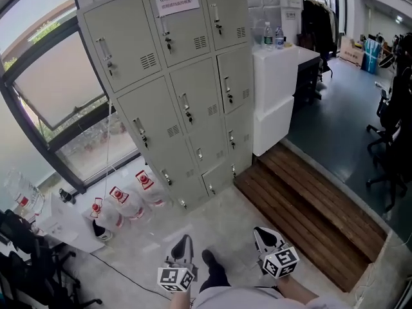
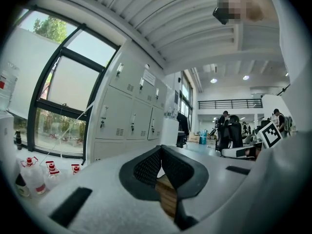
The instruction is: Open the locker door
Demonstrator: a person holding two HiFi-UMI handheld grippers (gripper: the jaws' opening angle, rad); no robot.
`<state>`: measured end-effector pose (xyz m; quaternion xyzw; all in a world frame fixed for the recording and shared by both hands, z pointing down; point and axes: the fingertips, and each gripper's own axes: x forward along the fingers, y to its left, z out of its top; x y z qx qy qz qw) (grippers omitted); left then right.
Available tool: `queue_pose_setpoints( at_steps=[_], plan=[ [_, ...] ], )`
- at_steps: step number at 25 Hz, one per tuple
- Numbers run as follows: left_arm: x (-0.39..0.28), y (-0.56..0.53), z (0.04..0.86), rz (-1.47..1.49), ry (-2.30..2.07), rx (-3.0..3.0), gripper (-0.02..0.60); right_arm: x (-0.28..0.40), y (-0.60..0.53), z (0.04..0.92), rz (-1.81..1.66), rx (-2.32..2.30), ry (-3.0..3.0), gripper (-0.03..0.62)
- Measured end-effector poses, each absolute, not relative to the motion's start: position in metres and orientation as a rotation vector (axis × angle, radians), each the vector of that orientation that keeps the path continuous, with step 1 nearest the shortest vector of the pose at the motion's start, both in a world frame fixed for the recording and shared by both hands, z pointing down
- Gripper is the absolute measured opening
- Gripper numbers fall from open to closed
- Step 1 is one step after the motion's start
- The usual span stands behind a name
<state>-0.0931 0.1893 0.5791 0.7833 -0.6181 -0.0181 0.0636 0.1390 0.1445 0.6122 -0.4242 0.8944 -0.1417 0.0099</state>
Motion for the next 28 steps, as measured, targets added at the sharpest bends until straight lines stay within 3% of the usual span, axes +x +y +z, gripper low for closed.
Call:
queue_pose_setpoints(
  at_steps=[17,28],
  plan=[
    [-0.265,-0.126,0.518,0.012,-1.766,2.584,0.009,-0.060,-0.140,0.564,-0.342,-1.319,2.710,0.012],
    [-0.275,-0.215,0.511,-0.022,-1.851,2.494,0.009,-0.093,-0.263,0.534,-0.214,-1.167,2.809,0.013]
  ],
)
